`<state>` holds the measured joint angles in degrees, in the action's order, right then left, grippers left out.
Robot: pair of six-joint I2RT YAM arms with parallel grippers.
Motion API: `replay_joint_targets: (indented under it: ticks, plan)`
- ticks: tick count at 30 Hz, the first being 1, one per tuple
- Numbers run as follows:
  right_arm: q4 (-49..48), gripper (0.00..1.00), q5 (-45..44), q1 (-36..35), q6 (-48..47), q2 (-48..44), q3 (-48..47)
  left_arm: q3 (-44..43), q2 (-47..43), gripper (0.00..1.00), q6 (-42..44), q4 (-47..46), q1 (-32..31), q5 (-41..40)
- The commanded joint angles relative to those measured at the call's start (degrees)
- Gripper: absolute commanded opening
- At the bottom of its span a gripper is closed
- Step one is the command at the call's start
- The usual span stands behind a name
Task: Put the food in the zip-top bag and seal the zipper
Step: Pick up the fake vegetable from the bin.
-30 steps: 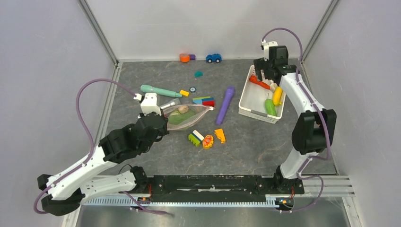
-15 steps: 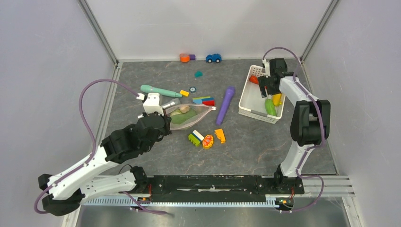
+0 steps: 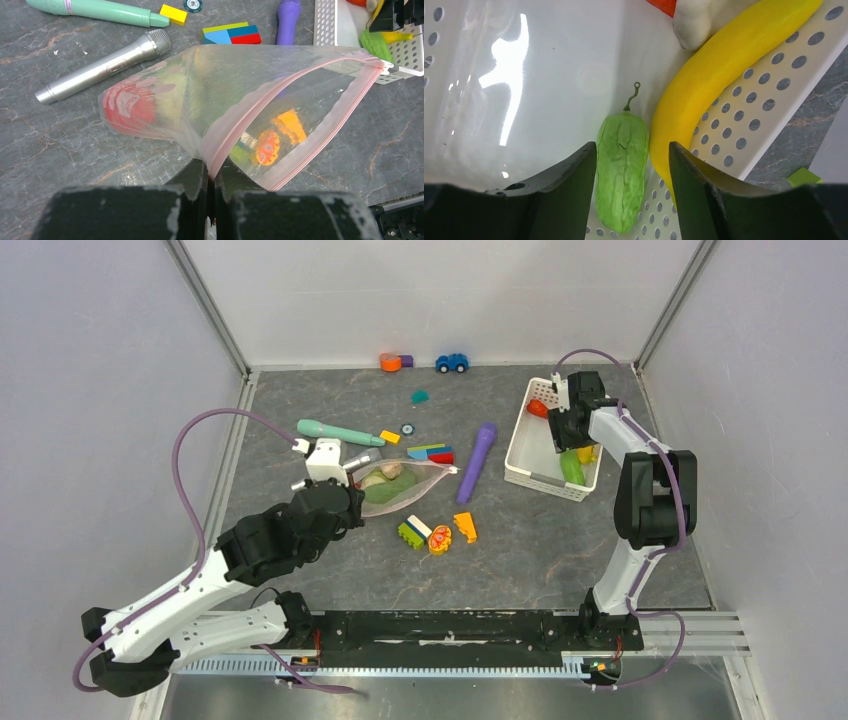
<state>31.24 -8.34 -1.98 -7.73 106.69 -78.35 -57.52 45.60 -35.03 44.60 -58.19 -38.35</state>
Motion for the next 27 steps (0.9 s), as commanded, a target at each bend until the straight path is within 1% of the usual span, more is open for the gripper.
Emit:
replay_joint_targets:
  ticks: [1, 8, 15, 17, 21, 23, 24, 27]
  plan:
    - [-0.7, 0.59, 1.4, -0.1, 0.4, 1.3, 0.1, 0.0, 0.5, 0.02, 1.1, -3.0, 0.3, 1.2]
    - [0.1, 0.58, 1.3, 0.0, 0.6, 4.2, -0.6, -0.1, 1.9, 0.02, 1.1, -3.0, 0.3, 3.0]
    - [2.0, 0.53, -0.7, -0.1, 1.0, 7.6, -2.1, 0.0, 1.8, 0.02, 1.0, -3.0, 0.3, 3.1]
    - [2.1, 0.48, -1.0, 0.0, 1.2, 8.0, -2.3, 0.0, 1.8, 0.02, 1.1, -3.0, 0.3, 3.2]
    - [0.9, 0.26, 1.0, -0.1, 1.8, 6.3, -1.7, 0.1, 1.6, 0.02, 0.9, -3.0, 0.3, 3.2]
    - [-1.6, 0.18, 4.1, -0.2, 1.8, 3.3, -0.3, 0.1, 1.6, 0.02, 1.0, -3.0, 0.3, 3.1]
    - [-3.0, 0.15, 6.0, -0.3, 1.8, 1.9, 0.7, 0.1, 1.5, 0.02, 0.9, -3.0, 0.3, 3.1]
    - [-10.7, 0.13, 10.2, -1.4, 0.7, -5.1, 5.2, 0.0, 1.8, 0.02, 1.0, -3.0, 0.3, 3.1]
